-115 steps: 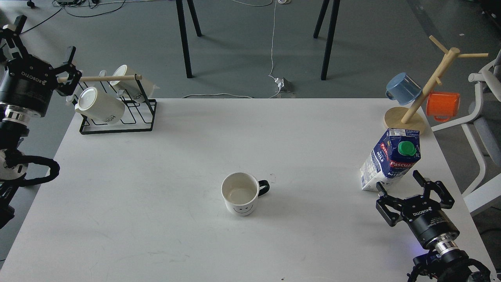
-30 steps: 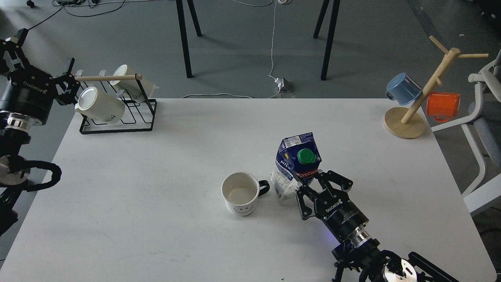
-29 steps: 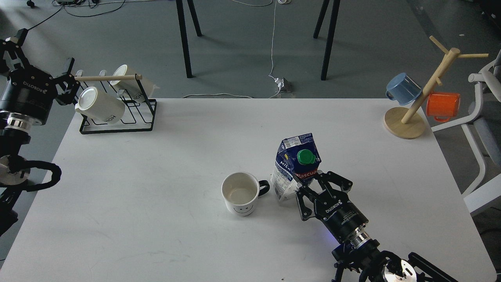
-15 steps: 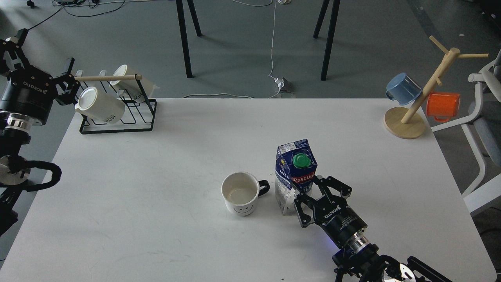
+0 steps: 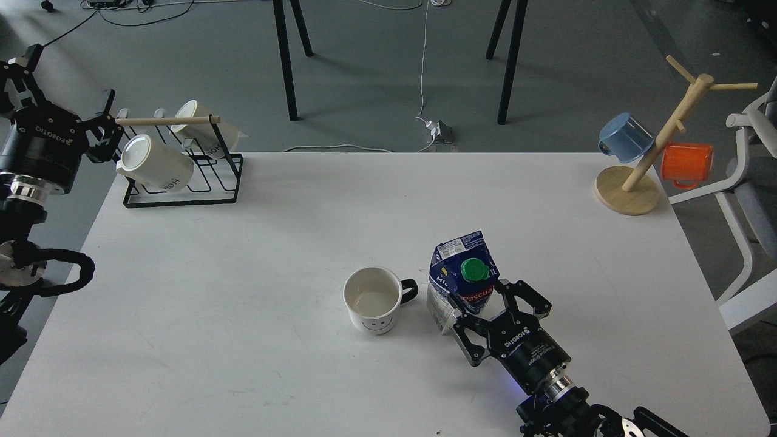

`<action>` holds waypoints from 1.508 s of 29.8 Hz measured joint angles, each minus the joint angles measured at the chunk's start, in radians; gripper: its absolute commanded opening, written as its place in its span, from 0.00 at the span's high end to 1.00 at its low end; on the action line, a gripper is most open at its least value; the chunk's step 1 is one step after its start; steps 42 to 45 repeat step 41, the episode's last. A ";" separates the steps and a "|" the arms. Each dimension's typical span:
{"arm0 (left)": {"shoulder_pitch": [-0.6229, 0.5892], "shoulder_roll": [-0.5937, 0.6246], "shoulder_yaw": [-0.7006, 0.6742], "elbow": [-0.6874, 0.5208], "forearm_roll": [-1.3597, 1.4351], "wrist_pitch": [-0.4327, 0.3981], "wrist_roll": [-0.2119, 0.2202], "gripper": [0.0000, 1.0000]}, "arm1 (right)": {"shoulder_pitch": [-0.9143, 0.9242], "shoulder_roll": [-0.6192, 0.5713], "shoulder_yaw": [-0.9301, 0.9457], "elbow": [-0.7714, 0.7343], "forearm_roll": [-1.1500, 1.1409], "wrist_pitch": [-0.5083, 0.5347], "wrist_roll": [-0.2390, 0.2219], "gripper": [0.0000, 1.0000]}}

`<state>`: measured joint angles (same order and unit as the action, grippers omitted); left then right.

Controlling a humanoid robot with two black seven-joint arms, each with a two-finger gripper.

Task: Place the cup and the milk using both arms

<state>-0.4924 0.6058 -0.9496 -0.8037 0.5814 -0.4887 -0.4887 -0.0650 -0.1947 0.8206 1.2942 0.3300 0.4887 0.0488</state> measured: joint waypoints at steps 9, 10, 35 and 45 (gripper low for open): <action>0.000 0.000 0.000 0.000 0.000 0.000 0.000 0.01 | -0.115 -0.062 0.004 0.092 -0.001 0.000 -0.001 0.01; 0.000 0.000 0.000 0.000 0.000 0.000 0.000 0.01 | -0.133 -0.078 0.006 0.111 -0.002 0.000 -0.001 0.01; 0.095 0.088 -0.013 -0.020 -0.003 0.000 0.000 0.01 | -0.013 -0.523 0.544 0.053 0.015 0.000 0.022 0.01; 0.085 0.091 -0.020 -0.020 -0.004 0.000 0.000 0.01 | 0.015 -0.508 0.529 0.008 0.015 0.000 0.032 0.01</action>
